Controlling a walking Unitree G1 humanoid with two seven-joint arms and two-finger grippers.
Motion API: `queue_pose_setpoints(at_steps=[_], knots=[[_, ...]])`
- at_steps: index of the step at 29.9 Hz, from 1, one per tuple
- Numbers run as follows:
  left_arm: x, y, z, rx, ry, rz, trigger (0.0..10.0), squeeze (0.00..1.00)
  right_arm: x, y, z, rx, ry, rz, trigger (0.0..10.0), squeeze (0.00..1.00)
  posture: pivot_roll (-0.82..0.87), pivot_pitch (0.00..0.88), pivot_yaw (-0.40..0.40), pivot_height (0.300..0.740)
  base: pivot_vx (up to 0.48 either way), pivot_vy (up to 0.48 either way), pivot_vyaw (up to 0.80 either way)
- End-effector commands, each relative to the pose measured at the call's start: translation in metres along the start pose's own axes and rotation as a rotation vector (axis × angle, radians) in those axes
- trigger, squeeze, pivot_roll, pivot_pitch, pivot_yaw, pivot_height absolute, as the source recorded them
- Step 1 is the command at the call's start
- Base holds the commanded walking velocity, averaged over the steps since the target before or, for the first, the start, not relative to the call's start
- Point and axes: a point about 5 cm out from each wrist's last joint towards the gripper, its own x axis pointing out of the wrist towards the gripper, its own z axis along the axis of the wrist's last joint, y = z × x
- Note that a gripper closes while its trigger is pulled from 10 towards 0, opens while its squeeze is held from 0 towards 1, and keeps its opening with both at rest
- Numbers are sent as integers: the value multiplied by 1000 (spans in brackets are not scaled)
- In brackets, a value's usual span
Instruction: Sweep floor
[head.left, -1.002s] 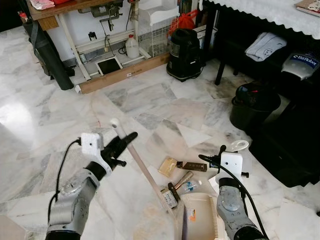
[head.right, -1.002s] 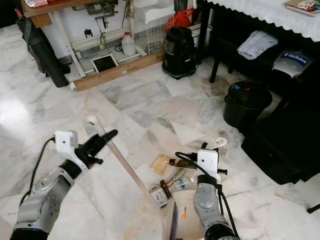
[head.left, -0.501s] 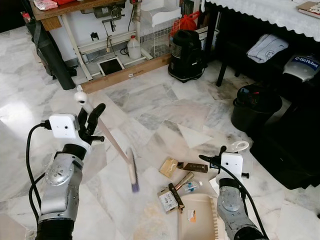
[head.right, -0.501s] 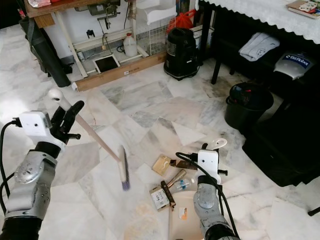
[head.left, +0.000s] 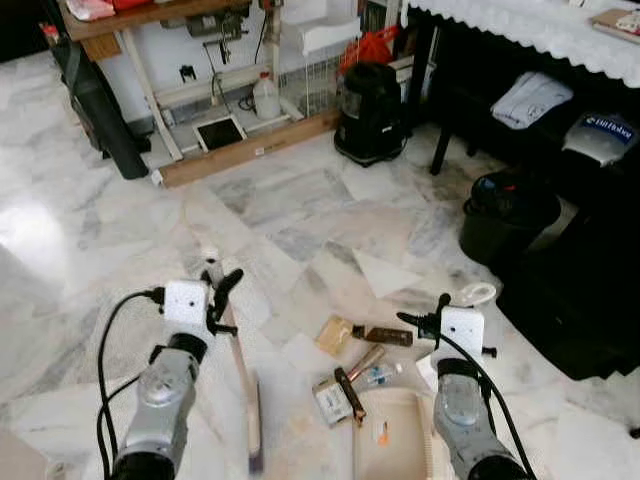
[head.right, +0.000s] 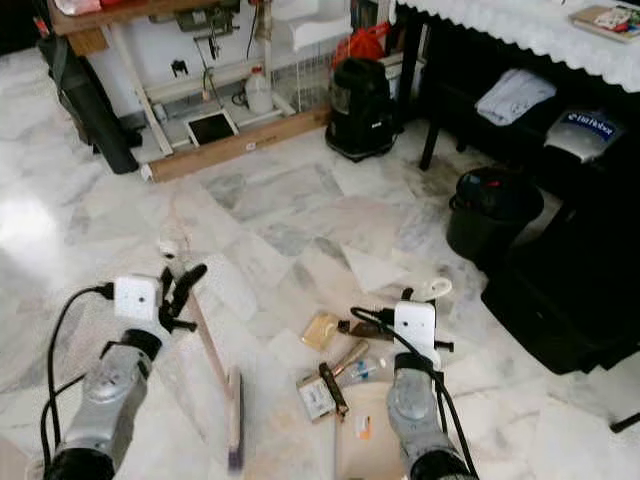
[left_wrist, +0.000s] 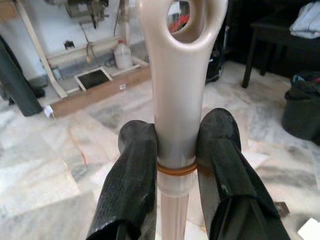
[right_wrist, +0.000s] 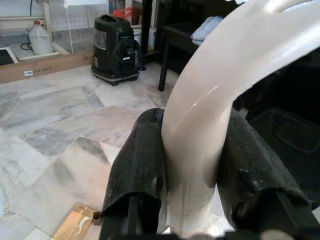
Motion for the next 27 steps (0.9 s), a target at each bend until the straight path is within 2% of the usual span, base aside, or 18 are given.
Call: queue_pose_setpoints(at_steps=[1, 4, 9, 17, 19, 21, 22, 24, 27], knots=[[4, 1, 1, -26, -22, 11, 10000, 0, -7, 2, -11, -26, 51, 29, 10000, 0, 100, 99, 33, 740, 0, 0, 0], [4, 1, -2, -49, -30, 40, 10000, 0, -7, 2, -11, -26, 49, 32, 10000, 0, 97, 101, 29, 740, 0, 0, 0], [7, 4, 0, -30, -62, 80, 10000, 0, -7, 2, -10, -25, 48, 36, 10000, 0, 97, 101, 28, 740, 0, 0, 0], [12, 3, 13, -1, -150, 111, 10000, 0, -8, 3, -10, -24, 44, 38, 10000, 0, 94, 104, 29, 740, 0, 0, 0], [14, -1, 14, -24, -160, 94, 10000, 0, -8, 3, -10, -22, 43, 39, 10000, 0, 95, 104, 29, 740, 0, 0, 0], [15, -5, 10, -103, -139, 84, 10000, 0, -8, 3, -10, -22, 42, 41, 10000, 0, 93, 105, 28, 740, 0, 0, 0], [15, -5, 10, -103, -139, 84, 10000, 0, -8, 3, -10, -22, 42, 41, 10000, 0, 93, 105, 28, 740, 0, 0, 0], [15, -5, 5, -168, -110, 91, 10000, 0, -8, 3, -10, -21, 42, 41, 10000, 0, 92, 106, 27, 740, 0, 0, 0], [14, -4, 1, -192, -88, 89, 10000, 0, -8, 3, -10, -22, 42, 41, 10000, 0, 92, 108, 27, 740, 0, 0, 0]])
